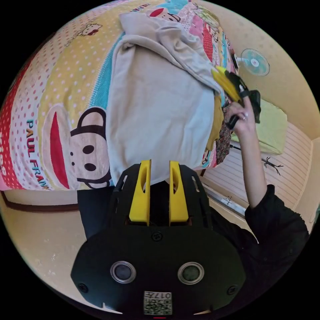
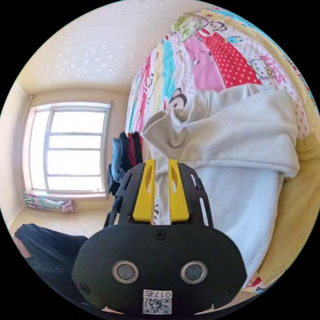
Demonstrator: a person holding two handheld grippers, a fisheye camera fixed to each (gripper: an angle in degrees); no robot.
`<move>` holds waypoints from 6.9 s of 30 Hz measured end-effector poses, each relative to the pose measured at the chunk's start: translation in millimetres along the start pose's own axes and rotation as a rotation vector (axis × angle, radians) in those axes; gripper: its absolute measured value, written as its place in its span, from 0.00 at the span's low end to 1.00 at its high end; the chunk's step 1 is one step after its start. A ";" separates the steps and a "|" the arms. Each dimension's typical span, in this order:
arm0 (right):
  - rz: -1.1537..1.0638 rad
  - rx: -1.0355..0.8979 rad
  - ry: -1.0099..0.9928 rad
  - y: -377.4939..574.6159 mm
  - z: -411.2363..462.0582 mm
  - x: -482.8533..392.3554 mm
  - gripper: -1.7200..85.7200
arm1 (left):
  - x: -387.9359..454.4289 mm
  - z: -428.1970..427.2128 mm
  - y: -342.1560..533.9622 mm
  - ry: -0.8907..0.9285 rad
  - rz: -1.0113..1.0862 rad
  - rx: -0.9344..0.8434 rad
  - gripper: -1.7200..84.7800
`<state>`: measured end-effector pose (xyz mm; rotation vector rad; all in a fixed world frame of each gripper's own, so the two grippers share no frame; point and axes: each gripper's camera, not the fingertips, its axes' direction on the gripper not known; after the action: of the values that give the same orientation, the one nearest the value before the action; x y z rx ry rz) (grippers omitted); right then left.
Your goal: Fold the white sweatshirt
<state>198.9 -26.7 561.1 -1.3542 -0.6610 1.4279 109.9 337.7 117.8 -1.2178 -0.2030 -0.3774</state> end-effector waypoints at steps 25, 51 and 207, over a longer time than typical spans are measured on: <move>0.341 -0.214 0.323 299.5 -8.8 167.3 0.08 | -92.7 -105.3 69.1 0.162 -0.174 -0.242 0.09; 0.147 0.297 -0.505 357.0 -176.6 116.2 0.05 | -49.3 -384.6 140.3 1.273 0.109 0.130 0.07; 0.259 0.471 0.301 155.6 71.0 114.3 0.02 | 122.6 -233.6 -91.6 -0.070 0.100 0.379 0.08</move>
<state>103.0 42.9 393.0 -1.2634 0.0533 1.4258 175.8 69.9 161.8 -0.8642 -0.2599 -0.1968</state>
